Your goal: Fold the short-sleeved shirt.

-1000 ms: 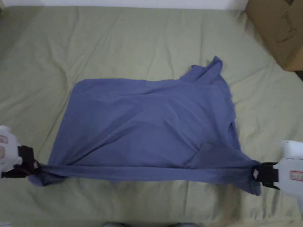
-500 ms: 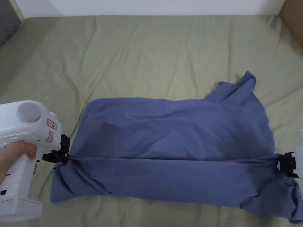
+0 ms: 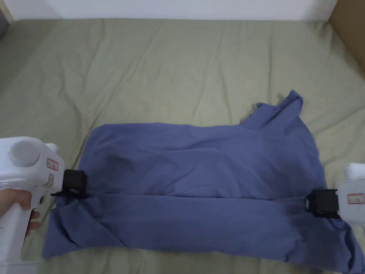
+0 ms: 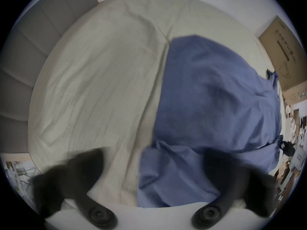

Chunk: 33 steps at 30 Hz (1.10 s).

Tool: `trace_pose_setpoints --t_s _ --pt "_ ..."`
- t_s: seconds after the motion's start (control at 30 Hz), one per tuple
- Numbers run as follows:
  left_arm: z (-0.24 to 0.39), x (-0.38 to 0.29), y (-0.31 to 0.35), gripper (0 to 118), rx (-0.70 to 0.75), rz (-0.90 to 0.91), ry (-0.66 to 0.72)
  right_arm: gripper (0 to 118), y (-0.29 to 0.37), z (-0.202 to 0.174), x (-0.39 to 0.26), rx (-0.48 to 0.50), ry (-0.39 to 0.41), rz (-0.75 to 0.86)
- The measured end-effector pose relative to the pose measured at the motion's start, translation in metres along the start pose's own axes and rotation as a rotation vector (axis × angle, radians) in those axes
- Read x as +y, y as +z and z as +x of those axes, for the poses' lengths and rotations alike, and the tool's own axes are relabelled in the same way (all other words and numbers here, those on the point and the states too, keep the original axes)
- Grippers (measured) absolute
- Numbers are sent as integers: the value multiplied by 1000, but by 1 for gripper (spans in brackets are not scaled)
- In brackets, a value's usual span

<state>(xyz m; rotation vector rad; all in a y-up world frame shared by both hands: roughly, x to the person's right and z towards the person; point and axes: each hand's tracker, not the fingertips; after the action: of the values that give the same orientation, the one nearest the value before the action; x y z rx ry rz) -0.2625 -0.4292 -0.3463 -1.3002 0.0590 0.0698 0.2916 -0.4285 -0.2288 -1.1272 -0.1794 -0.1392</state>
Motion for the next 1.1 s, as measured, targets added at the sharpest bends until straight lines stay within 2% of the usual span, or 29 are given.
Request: trace_pose_setpoints --t_s 0.03,0.1,0.2,0.27,0.37,0.4,0.43,0.47,0.5,0.53,0.57,0.63,0.77,0.8,0.83,0.87,0.9,0.93,0.97,1.07,1.1 --pt "-6 -5 9 109 -48 7 21 116 12 2 -1 6 -2 7" --pt "-25 -15 43 110 -149 74 87 116 47 13 -11 66 -18 106" --pt "-53 -37 79 110 -193 133 188 116 98 18 -18 67 -21 108" --pt "-66 -58 95 110 -219 164 189 116 119 21 -35 81 -14 106" --pt "-73 -92 95 116 -213 118 187 116 121 25 -63 96 -6 33" --pt "-75 -102 93 106 -218 70 186 115 119 24 -73 99 5 -32" --pt "-75 -112 89 78 -235 12 189 111 113 22 -82 87 -1 -102" --pt "-76 -124 84 21 -248 16 233 93 108 19 -94 77 -7 -119" --pt "-72 -136 74 0 -233 14 269 31 105 15 -105 82 5 -88" --pt "-70 -148 71 0 -211 40 295 0 99 10 -113 60 11 -96" --pt "-68 -154 63 0 -232 5 266 0 92 5 -123 9 1 -107" --pt "-65 -159 49 0 -234 1 253 0 80 2 -133 47 9 -159" --pt "-70 -109 28 0 -236 -48 271 0 69 -5 -131 60 0 -171" --pt "-56 -112 35 12 -225 -39 256 0 66 -5 -129 54 3 -167" --pt "-54 -104 33 50 -220 -21 230 0 69 -7 -122 44 4 -160" --pt "-52 -95 30 102 -200 2 207 0 68 -7 -118 40 3 -150" --pt "-50 -84 23 114 -156 12 197 0 67 -6 -114 39 -1 -143" --pt "-42 -89 25 107 -151 4 197 0 66 -6 -111 41 -5 -139" --pt "-43 -82 23 108 -178 57 184 0 67 -6 -105 39 -7 -135" --pt "-38 -75 16 110 -174 20 175 0 60 -7 -99 23 7 -130" --pt "-35 -75 13 101 -154 8 159 0 59 -8 -96 14 13 -131"
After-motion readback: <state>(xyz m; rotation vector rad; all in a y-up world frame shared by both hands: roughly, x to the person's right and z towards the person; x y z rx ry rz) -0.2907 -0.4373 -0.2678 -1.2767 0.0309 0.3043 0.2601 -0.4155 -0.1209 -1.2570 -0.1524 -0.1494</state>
